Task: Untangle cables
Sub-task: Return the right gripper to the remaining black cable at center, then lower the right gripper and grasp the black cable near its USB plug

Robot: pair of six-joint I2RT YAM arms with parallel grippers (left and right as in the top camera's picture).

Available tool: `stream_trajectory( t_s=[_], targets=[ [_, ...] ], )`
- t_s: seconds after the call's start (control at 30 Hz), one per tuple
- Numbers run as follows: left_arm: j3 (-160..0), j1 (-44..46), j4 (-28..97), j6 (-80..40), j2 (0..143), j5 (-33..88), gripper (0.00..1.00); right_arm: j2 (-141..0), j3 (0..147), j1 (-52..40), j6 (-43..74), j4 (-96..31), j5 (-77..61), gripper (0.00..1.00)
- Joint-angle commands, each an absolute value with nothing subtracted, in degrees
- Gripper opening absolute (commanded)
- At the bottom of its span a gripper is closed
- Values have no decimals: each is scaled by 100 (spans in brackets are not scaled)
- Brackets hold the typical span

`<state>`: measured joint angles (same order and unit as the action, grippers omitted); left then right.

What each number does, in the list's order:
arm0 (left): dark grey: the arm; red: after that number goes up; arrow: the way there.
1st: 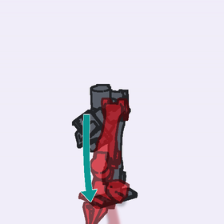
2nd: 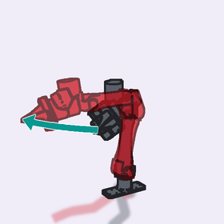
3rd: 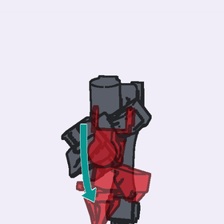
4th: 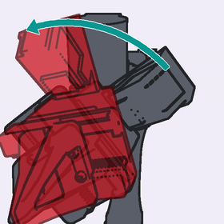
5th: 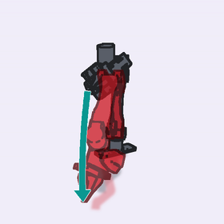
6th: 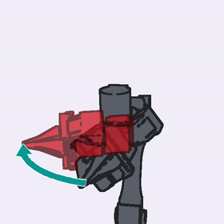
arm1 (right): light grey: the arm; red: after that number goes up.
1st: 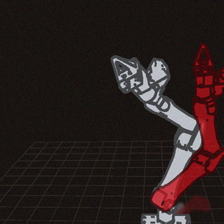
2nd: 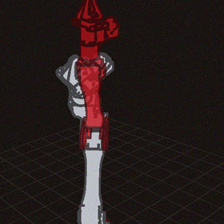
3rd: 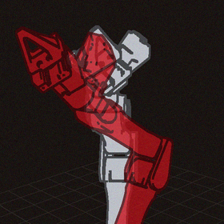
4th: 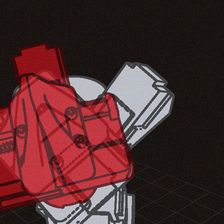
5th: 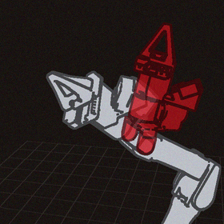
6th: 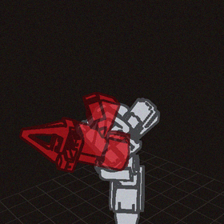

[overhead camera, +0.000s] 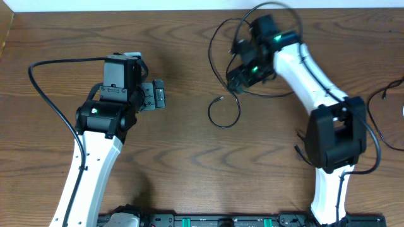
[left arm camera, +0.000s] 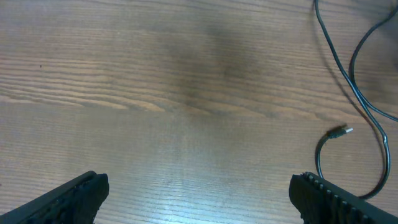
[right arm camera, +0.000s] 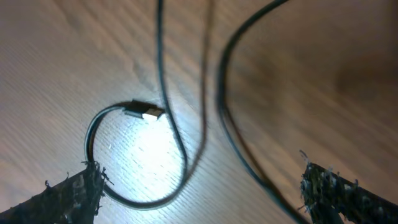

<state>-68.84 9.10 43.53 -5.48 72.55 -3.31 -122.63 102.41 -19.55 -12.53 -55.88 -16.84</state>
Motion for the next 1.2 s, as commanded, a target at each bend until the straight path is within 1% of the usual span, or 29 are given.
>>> stream_trajectory(
  t_s=[0.0,0.23,0.37,0.43,0.5,0.57,1.17],
  targets=[
    [-6954,891,4368,-454,7277,-346,97,-12296,9944,-2217,-1253,-5400,-1216,99],
    [-6954,891,4368,-454,7277,-344,97,-12296,9498,-2589,-1081,-4799,-517,99],
    [-6954,891,4368,-454,7277,-344,97,-12296,9194,-2692,-1081,-4425,-462,99],
    [-6954,891,4370,-454,7277,-344,98,-12296,9024,-2705,-1079,-4209,-462,97],
    [-6954,891,4368,-454,7277,-344,97,-12296,8825,-2705,-1079,-3944,-462,99],
    [-6954,891,4368,-454,7277,-344,97,-12296,8705,-2707,-1079,-3802,-462,99],
    [-6954,891,4368,-454,7277,-344,97,-12296,8412,-2700,-1079,-3481,-462,99]
  ],
)
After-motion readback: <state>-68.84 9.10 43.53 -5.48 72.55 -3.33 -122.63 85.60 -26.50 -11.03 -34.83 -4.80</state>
